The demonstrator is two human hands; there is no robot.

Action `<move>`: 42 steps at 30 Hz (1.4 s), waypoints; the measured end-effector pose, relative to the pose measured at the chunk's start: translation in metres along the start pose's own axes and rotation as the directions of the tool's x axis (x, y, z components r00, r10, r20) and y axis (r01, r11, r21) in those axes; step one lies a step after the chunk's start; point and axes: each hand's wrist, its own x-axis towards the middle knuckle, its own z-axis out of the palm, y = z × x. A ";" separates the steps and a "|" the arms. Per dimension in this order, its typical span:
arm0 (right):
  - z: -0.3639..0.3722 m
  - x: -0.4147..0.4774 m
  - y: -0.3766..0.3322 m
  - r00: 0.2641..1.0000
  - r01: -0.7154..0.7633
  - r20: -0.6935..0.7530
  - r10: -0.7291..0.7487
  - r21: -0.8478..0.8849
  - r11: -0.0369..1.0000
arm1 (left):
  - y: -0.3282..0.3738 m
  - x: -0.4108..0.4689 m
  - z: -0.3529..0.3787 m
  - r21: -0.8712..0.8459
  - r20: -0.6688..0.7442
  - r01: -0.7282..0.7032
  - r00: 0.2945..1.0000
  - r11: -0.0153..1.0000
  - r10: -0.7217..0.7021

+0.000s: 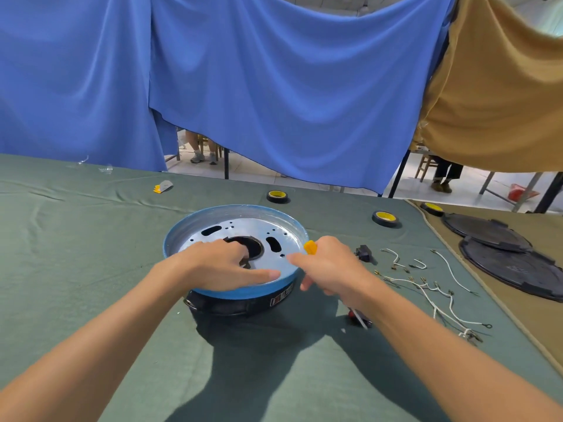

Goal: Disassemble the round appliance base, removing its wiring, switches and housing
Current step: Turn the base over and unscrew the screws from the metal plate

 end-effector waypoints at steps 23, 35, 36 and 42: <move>-0.014 0.010 0.011 1.000 -0.007 -0.013 0.005 -0.160 0.987 | 0.026 -0.012 0.008 -0.016 0.001 -0.125 0.992 0.992 0.125; -0.033 0.031 0.002 0.987 0.134 -0.068 -0.142 -0.107 0.985 | 0.035 -0.009 0.010 0.173 -0.135 -0.108 0.982 0.979 0.132; -0.039 0.031 0.000 0.973 0.178 -0.134 -0.186 -0.070 0.982 | 0.030 -0.009 0.010 0.226 -0.202 -0.100 0.968 0.969 0.147; -0.068 0.022 -0.024 0.937 0.347 -0.218 -0.272 0.509 0.788 | 0.020 0.006 0.019 0.034 -0.104 -0.191 0.976 0.981 0.193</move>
